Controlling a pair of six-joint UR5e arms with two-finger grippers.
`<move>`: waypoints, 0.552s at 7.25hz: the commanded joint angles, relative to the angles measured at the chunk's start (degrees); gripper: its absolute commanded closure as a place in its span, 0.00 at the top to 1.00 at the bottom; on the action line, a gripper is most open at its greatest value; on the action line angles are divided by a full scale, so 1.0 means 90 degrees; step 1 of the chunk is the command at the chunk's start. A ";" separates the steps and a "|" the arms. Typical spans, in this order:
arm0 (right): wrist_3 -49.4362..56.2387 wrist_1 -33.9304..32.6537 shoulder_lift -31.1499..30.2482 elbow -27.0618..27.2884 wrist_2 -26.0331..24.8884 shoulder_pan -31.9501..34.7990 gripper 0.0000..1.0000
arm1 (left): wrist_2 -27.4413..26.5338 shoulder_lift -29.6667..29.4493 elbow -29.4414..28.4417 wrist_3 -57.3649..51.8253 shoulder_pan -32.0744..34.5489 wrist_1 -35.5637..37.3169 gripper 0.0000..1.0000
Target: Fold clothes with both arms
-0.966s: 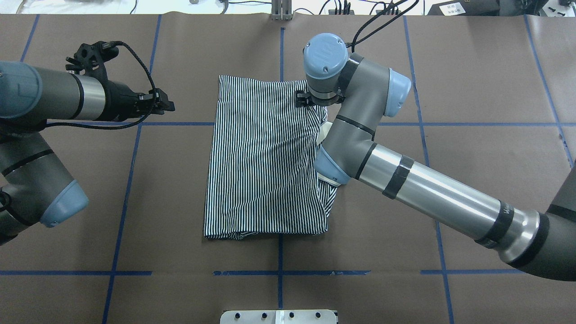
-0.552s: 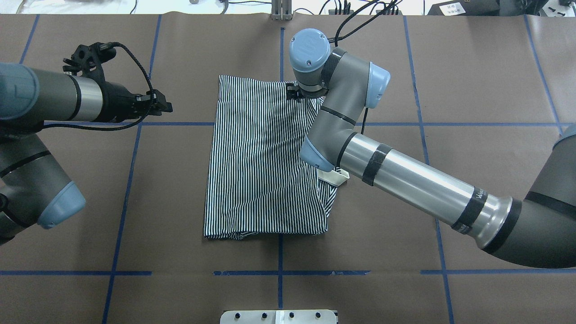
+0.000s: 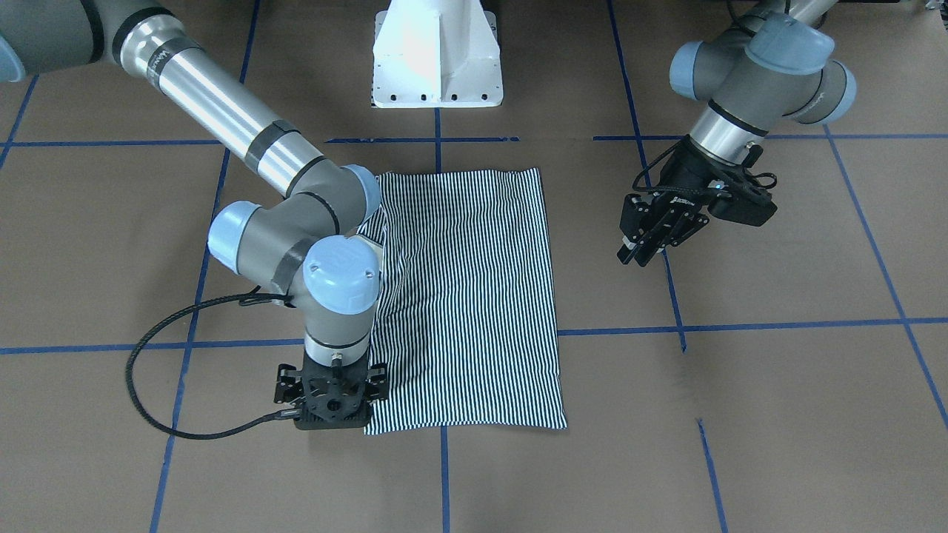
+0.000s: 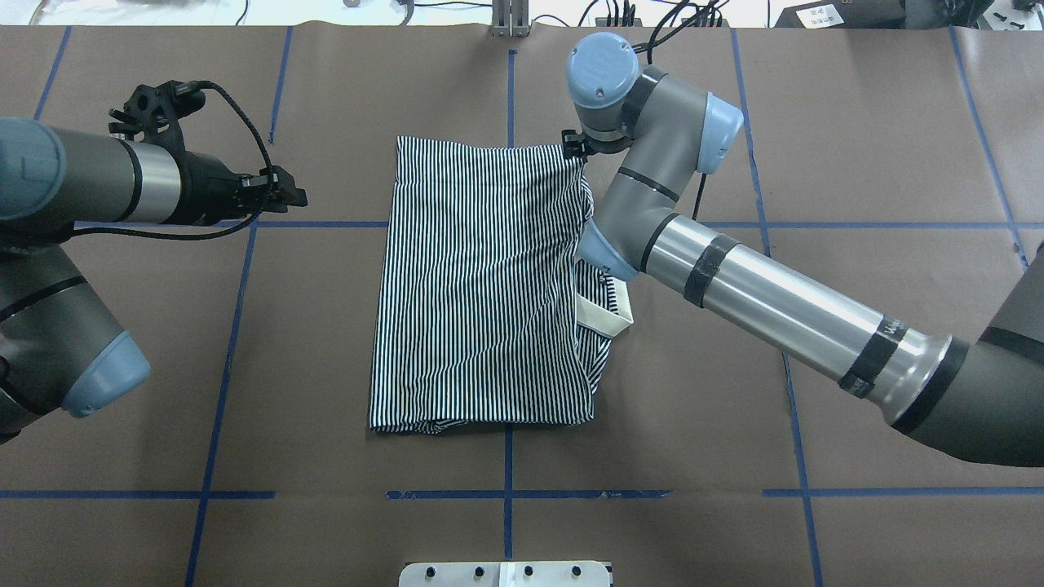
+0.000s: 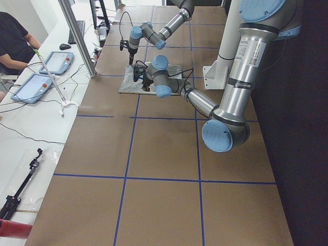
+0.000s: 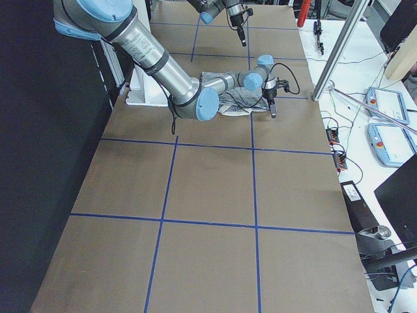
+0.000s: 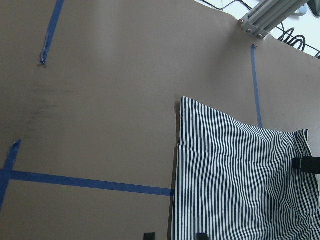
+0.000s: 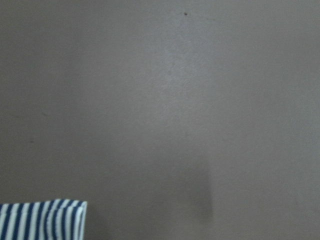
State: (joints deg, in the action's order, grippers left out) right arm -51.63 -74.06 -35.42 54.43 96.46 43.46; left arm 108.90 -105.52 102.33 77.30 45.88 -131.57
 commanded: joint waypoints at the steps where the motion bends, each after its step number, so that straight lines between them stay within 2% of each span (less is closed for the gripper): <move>1: 0.0229 -0.0255 -0.0273 0.0696 0.0614 0.0200 1.00 | 0.0000 0.0006 -0.0003 -0.0024 0.0010 0.0000 0.39; 2: 0.0152 -0.0721 -0.0573 0.1628 0.0658 0.0191 1.00 | 0.0000 0.0006 -0.0003 -0.0034 0.0029 0.0000 0.38; 3: -0.0700 -0.0745 -0.1281 0.2836 0.0669 -0.0003 1.00 | 0.0000 0.0006 -0.0003 -0.0034 0.0030 0.0000 0.38; 4: -0.1859 -0.0726 -0.1859 0.3728 0.0601 -0.0391 1.00 | 0.0000 0.0006 -0.0003 -0.0034 0.0039 0.0000 0.38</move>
State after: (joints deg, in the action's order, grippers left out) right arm -57.99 -80.10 -45.85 77.34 102.07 43.11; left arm 108.90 -105.47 102.31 77.01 46.14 -131.57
